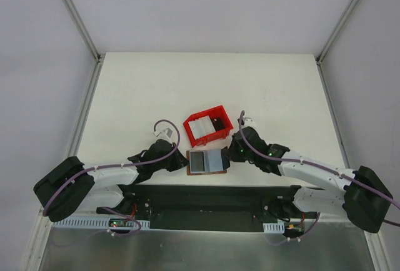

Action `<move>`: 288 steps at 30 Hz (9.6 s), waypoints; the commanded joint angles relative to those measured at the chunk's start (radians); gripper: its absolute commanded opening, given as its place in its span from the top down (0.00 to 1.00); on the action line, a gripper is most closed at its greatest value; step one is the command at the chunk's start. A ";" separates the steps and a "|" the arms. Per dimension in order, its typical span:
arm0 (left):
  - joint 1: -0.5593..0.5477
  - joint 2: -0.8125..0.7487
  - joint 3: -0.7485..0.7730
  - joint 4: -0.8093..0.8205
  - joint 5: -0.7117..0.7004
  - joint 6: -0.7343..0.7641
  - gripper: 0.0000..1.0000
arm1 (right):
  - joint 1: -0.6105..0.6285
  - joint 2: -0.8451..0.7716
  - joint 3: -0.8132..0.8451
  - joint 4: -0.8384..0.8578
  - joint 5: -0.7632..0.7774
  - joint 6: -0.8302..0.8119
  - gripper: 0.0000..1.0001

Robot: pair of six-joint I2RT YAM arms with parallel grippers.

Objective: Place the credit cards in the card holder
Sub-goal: Insert the credit card into the card holder.

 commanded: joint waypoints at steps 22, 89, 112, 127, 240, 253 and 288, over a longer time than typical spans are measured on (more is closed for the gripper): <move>0.009 0.041 -0.037 -0.172 -0.014 0.056 1.00 | 0.002 0.079 0.085 -0.029 -0.042 -0.053 1.00; 0.009 0.110 -0.012 -0.181 0.000 0.053 1.00 | -0.079 0.215 -0.243 0.764 -0.262 0.220 1.00; 0.009 0.108 0.000 -0.231 -0.023 0.042 1.00 | -0.116 0.203 -0.299 0.874 -0.288 0.244 1.00; 0.009 0.099 -0.004 -0.231 -0.027 0.042 1.00 | -0.125 0.241 -0.322 0.948 -0.310 0.257 0.99; 0.009 0.077 -0.034 -0.146 0.000 0.070 1.00 | 0.048 0.255 -0.115 0.491 -0.112 0.209 0.50; 0.010 0.076 -0.038 -0.137 0.000 0.072 1.00 | 0.087 0.376 -0.016 0.554 -0.201 0.214 0.55; 0.009 -0.053 0.029 -0.215 -0.003 0.130 1.00 | -0.209 0.305 0.441 0.008 -0.296 -0.285 0.22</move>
